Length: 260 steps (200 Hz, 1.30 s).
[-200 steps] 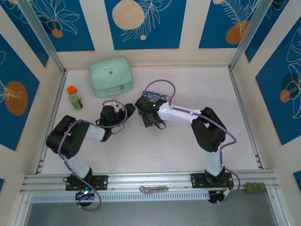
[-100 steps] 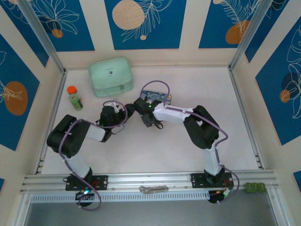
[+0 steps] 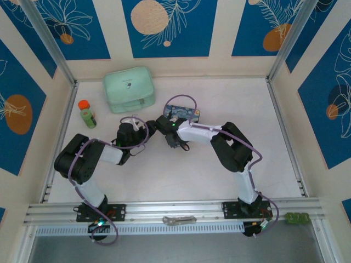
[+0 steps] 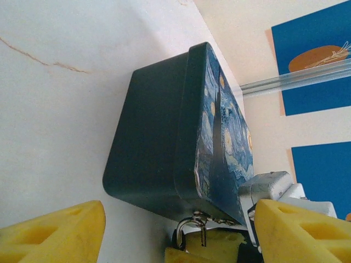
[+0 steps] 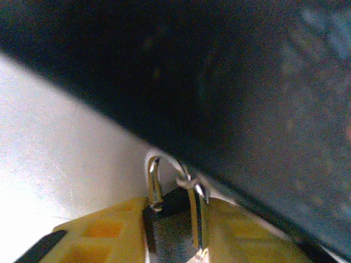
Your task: Unlock a padlock with a key
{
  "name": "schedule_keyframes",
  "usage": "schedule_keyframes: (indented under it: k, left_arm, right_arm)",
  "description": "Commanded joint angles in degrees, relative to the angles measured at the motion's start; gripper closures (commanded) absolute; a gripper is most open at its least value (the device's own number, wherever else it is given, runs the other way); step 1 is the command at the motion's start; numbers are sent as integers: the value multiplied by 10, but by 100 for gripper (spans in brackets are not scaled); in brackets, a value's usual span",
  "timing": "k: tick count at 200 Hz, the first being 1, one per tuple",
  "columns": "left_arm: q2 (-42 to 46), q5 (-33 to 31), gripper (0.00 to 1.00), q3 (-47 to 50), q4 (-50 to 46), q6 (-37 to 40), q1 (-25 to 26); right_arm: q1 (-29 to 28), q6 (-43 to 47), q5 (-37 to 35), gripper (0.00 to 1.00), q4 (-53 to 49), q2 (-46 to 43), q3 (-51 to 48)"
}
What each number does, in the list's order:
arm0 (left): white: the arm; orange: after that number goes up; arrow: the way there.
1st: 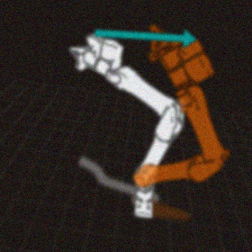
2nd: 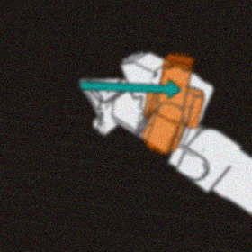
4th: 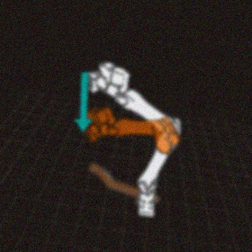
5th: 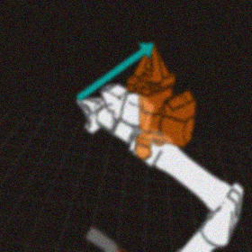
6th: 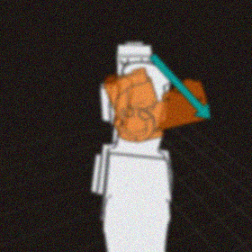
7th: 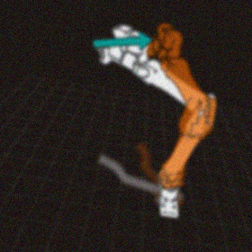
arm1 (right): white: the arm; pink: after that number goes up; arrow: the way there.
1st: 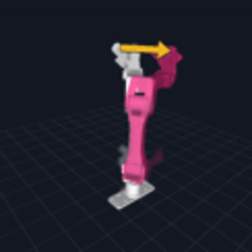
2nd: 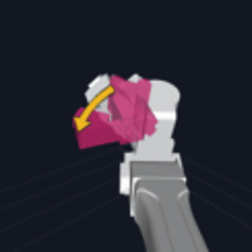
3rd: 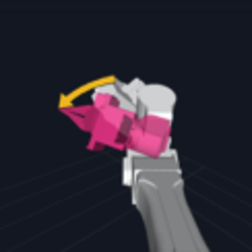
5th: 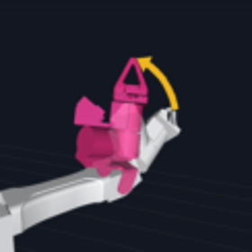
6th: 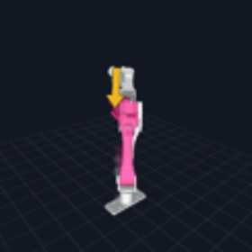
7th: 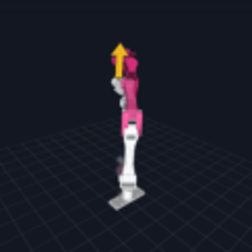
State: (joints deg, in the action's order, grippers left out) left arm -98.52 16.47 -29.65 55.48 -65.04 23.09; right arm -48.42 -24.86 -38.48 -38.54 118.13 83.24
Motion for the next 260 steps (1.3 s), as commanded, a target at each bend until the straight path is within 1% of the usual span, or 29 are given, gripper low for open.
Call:
schedule_keyframes:
  k: [1, 17, 63, 107, 127, 143, 167, 185, 221, 246, 260]
  left_arm:
    - [11, 9, 28, -11, 1, 12, -2]
    - [11, 10, 28, -11, 1, 12, -2]
    - [6, 18, 28, -21, 1, 25, -2]
    - [-21, 42, 28, -105, -65, 84, -1]
    - [-49, 54, 28, -157, -101, 118, 1]
    - [-69, 51, 28, -188, -137, 143, 0]
    - [-81, 27, 28, -206, -182, 175, 0]
    - [-93, 29, 29, -214, -191, 180, 0]
    - [-123, 48, 37, -216, -173, 165, 1]
    - [-131, 58, 47, -214, -165, 161, 3]
    - [-133, 62, 51, -213, -164, 160, 5]
  right_arm:
    - [-5, -7, -20, 77, 8, 4, -2]
    - [-6, -2, -27, 82, 11, 4, -3]
    - [-7, 5, -25, 89, 19, -4, -11]
    - [5, 46, 19, 96, 66, -27, -42]
    - [15, 82, 46, 96, 94, -41, -60]
    - [25, 116, 72, 96, 118, -51, -75]
    - [33, 156, 93, 97, 138, -60, -84]
    - [36, 182, 108, 97, 154, -63, -93]
    - [41, 216, 123, 100, 194, -67, -113]
    - [50, 228, 146, 100, 222, -78, -129]
    - [53, 239, 152, 100, 242, -87, -139]
